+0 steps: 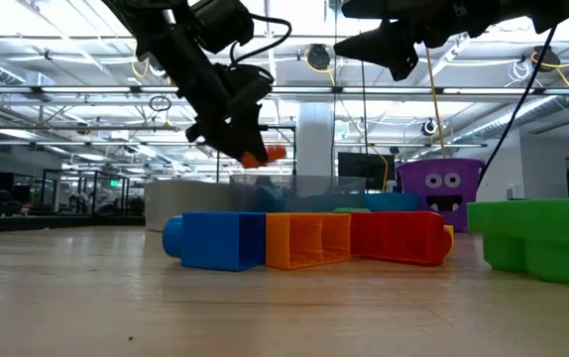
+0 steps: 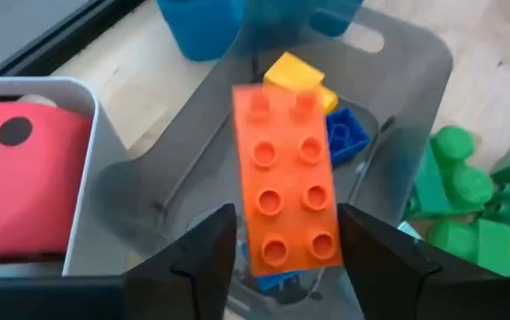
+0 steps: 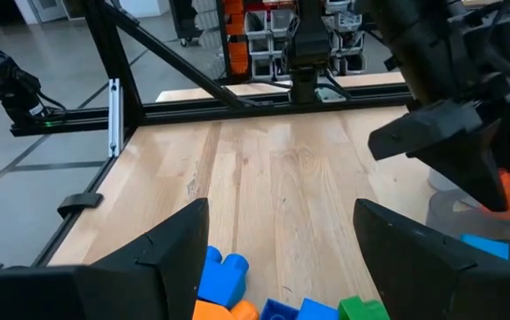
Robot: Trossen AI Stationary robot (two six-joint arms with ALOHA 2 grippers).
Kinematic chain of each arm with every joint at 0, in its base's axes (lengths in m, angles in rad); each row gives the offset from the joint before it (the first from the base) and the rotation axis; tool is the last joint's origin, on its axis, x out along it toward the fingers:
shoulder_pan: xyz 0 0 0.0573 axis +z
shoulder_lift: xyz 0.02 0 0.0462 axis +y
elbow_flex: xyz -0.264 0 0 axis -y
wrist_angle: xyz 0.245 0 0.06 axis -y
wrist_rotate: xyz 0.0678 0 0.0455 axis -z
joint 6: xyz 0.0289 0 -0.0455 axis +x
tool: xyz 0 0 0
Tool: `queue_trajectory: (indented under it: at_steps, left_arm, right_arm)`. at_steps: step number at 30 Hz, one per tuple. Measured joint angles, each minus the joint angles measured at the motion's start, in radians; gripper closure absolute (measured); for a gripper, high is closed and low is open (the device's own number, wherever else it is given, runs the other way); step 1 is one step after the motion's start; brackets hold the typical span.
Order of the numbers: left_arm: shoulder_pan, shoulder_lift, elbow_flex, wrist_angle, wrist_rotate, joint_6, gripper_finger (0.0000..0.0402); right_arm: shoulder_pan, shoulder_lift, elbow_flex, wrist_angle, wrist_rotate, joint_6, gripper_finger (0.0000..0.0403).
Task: Pick & Place Toys
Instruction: Put the orange block into the black bin, then put the green block into the black bin
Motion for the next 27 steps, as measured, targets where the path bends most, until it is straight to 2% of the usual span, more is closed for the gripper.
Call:
queue_trajectory:
  at_steps: [7, 11, 13, 18, 23, 27]
  left_arm:
    - [0.0, -0.001, 0.0, -0.002, 0.003, 0.006, 0.0137]
    - [-0.002, -0.026, 0.0, -0.031, 0.107, -0.001, 0.0118]
    - [-0.021, -0.042, -0.002, -0.015, 0.157, 0.022, 0.0113]
    - [-0.127, -0.088, -0.044, 0.118, 0.162, 0.138, 0.0111]
    - [-0.209, -0.162, -0.147, 0.256, 0.159, 0.205, 0.0115]
    - [-0.233, -0.226, -0.244, 0.322, 0.158, 0.205, 0.0111]
  right_arm:
    - [0.0, 0.0, 0.0, 0.0, 0.0, 0.0, 0.0152]
    - [0.0, 0.0, 0.0, -0.002, -0.003, 0.0, 0.0152]
    - [0.0, 0.0, 0.0, -0.012, -0.003, 0.0, 0.0152]
    - [0.001, 0.0, 0.0, -0.065, -0.003, 0.0, 0.0152]
    - [0.037, 0.0, 0.0, -0.249, -0.002, 0.0, 0.0152]
    - [0.069, 0.009, -0.001, -0.387, 0.037, 0.03, 0.0152]
